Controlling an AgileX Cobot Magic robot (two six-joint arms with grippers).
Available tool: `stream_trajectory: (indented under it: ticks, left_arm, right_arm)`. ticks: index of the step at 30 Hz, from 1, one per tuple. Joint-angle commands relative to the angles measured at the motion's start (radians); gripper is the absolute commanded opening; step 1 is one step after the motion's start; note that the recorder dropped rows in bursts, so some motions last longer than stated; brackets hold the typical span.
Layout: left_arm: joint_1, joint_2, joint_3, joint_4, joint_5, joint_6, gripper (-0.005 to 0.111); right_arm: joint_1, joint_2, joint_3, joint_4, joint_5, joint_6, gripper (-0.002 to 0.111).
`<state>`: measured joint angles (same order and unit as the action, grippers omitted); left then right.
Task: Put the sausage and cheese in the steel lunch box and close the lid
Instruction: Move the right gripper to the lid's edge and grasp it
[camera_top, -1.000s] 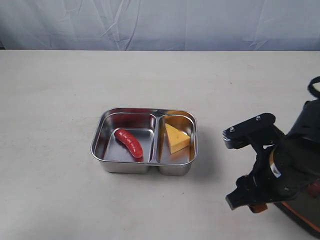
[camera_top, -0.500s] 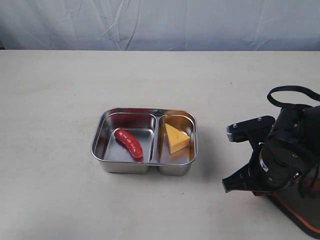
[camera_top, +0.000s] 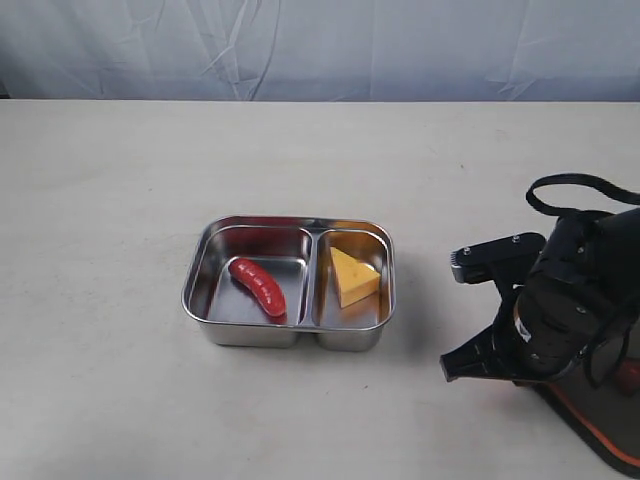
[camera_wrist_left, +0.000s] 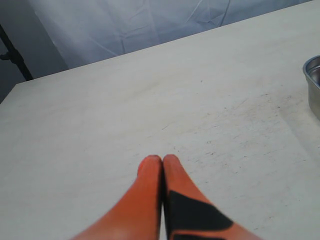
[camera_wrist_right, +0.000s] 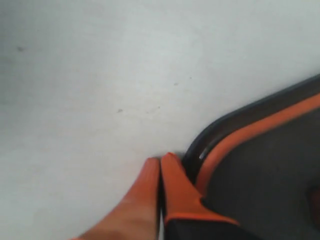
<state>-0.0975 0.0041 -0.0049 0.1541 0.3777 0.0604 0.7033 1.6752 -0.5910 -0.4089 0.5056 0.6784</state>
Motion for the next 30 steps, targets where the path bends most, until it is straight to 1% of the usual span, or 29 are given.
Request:
stream_trajectory:
  ticks: [1,9,12,14,15,16,17,18,19,20,21,23,25,28,30]
  left_arm:
    - [-0.006,-0.004,0.005,-0.002,-0.015,-0.004,0.0]
    - [-0.006,-0.004,0.005,-0.002,-0.015,-0.004,0.0]
    - [-0.006,-0.004,0.005,-0.002,-0.015,-0.004,0.0]
    - [-0.006,-0.004,0.005,-0.002,-0.015,-0.004,0.0]
    - [-0.006,-0.004,0.005,-0.002,-0.015,-0.004,0.0]
    - [-0.006,-0.004,0.005,-0.002,-0.015,-0.004,0.0]
    - [-0.006,-0.004,0.005,-0.002,-0.015,-0.004,0.0]
    - [-0.006,-0.004,0.005,0.0,-0.015,-0.004,0.0]
    - [-0.006,-0.004,0.005,0.001,-0.015,-0.004,0.0]
    - [-0.006,-0.004,0.005,0.001,-0.015,-0.004,0.0]
    - [-0.006,-0.004,0.005,0.001,-0.015,-0.004,0.0]
    - [-0.006,-0.004,0.005,0.001,-0.015,-0.004,0.0]
    - [-0.006,-0.004,0.005,0.001,-0.015,-0.004,0.0]
    - [-0.006,-0.004,0.005,0.001,-0.015,-0.004,0.0]
    - [-0.006,-0.004,0.005,0.001,-0.015,-0.004,0.0]
  right_arm:
    - [-0.004,-0.021,0.01,0.017,-0.005,0.002,-0.001]
    - [-0.004,-0.183,0.01,0.025,0.031,0.002,-0.001]
    - [-0.004,-0.232,0.01,0.025,0.084,0.002,-0.001]
    - [-0.004,-0.252,0.01,-0.012,0.139,0.007,0.002]
    - [-0.004,-0.257,0.01,-0.021,0.156,0.016,0.006]
    - [-0.004,-0.254,0.01,-0.027,0.178,0.056,0.02]
    - [-0.004,-0.251,0.01,-0.014,0.182,0.059,0.03]
    - [-0.004,-0.247,0.01,0.02,0.182,0.077,0.051]
    - [-0.004,-0.241,0.01,0.025,0.179,0.089,0.061]
    - [-0.004,-0.222,0.01,0.025,0.178,0.114,0.065]
    - [-0.004,-0.211,0.01,0.021,0.176,0.115,0.063]
    - [-0.004,-0.176,0.01,0.014,0.116,0.121,0.051]
    - [-0.02,-0.151,0.01,0.018,0.061,0.141,0.045]
    - [-0.099,-0.115,0.01,0.023,0.068,0.137,0.045]
    - [-0.119,-0.109,0.01,0.058,0.056,0.086,0.045]
